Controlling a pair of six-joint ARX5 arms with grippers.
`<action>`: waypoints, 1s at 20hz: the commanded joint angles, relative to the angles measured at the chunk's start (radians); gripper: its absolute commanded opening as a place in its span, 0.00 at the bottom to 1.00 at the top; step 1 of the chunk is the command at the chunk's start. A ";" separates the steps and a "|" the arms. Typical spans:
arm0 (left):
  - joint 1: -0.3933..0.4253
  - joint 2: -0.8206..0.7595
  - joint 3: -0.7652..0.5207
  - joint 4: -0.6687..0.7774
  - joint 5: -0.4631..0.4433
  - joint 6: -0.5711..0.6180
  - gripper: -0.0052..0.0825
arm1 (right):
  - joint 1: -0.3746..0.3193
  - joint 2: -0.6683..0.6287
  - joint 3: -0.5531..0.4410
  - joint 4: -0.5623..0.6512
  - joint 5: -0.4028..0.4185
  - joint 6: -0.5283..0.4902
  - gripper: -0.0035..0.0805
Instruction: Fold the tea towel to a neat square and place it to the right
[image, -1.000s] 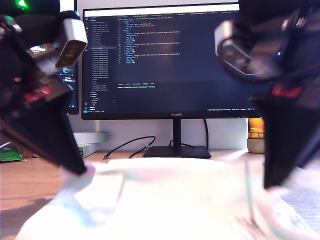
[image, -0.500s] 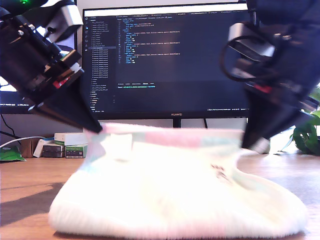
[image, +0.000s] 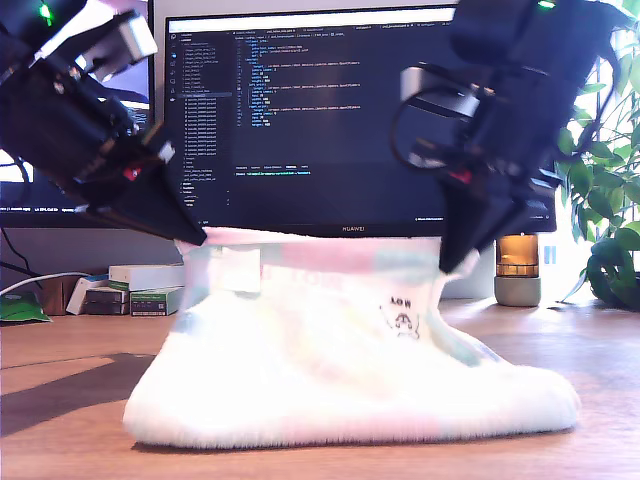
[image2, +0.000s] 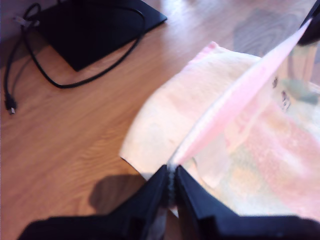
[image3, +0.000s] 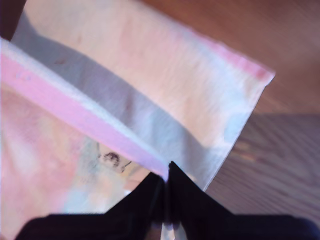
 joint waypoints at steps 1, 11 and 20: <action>0.031 0.024 0.002 0.012 -0.027 0.014 0.03 | -0.032 0.025 0.045 -0.065 0.080 -0.013 0.03; 0.034 0.135 0.051 0.105 -0.025 0.085 0.03 | -0.039 0.106 0.097 -0.054 0.262 -0.176 0.03; 0.077 0.218 0.058 0.172 -0.028 0.111 0.03 | -0.038 0.221 0.097 0.108 0.414 -0.297 0.03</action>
